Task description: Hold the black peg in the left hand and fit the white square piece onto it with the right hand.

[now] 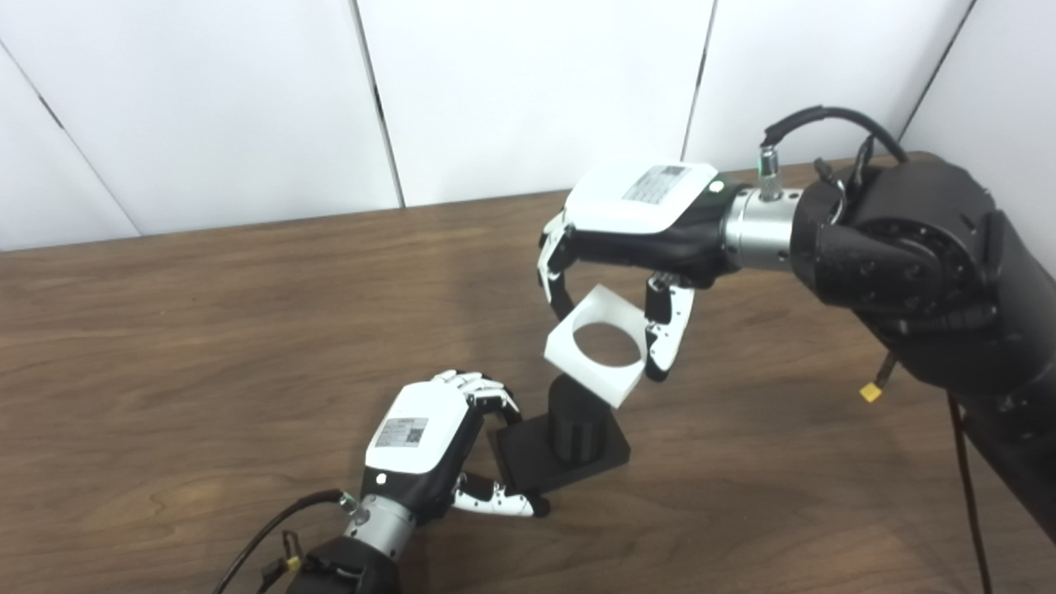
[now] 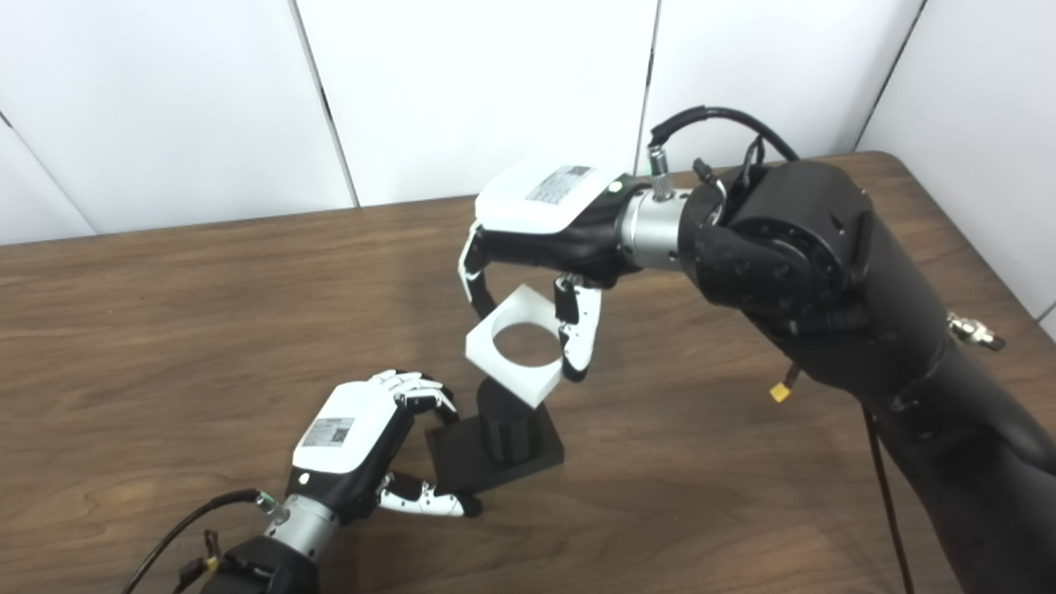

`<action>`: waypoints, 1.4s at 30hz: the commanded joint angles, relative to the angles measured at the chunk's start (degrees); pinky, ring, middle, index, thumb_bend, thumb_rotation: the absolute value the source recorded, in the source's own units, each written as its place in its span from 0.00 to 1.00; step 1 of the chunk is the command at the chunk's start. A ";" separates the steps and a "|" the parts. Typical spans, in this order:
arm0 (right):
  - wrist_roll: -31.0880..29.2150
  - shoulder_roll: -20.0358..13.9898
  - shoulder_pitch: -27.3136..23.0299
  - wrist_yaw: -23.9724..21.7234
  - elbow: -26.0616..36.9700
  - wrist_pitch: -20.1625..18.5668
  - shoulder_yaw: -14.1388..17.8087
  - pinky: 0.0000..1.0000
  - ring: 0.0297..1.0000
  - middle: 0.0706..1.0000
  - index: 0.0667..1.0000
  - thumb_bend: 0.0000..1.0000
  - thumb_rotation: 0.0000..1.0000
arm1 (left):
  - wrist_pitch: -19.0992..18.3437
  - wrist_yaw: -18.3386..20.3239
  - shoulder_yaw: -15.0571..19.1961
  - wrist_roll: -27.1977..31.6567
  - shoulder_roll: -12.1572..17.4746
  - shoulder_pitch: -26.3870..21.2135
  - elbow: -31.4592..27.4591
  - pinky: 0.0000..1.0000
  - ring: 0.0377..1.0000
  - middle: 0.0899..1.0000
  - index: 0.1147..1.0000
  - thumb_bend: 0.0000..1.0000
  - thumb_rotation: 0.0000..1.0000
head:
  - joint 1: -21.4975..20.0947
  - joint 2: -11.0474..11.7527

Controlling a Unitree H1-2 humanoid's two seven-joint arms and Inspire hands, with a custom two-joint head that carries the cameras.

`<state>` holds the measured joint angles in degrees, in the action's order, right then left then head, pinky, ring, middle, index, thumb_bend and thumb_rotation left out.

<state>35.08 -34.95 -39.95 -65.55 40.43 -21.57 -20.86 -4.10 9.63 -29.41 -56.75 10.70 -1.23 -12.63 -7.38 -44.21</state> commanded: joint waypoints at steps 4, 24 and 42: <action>0.71 -0.44 -0.95 0.17 0.68 0.66 -0.36 0.89 0.86 0.75 0.45 0.52 0.14 | -0.78 2.95 -1.38 -1.95 -0.04 0.06 0.77 0.88 0.83 0.74 0.42 0.51 0.05 | -0.09 -0.41; 1.25 0.56 1.57 4.04 -2.17 5.08 -0.71 0.91 0.85 0.73 0.45 0.52 0.13 | -1.13 3.69 -1.42 -1.95 -0.43 0.13 -0.10 0.88 0.83 0.74 0.42 0.51 0.05 | -0.43 -1.09; 2.74 2.27 2.35 3.63 -2.43 4.97 -1.01 0.91 0.85 0.74 0.45 0.52 0.13 | -2.12 4.44 -1.98 -2.31 -0.87 -0.12 -0.72 0.87 0.83 0.74 0.42 0.51 0.05 | 0.00 -1.69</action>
<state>37.32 -32.83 -36.23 -63.35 37.77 -17.47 -22.62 -6.29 11.69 -30.02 -57.78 9.89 -1.25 -13.81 -7.38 -45.88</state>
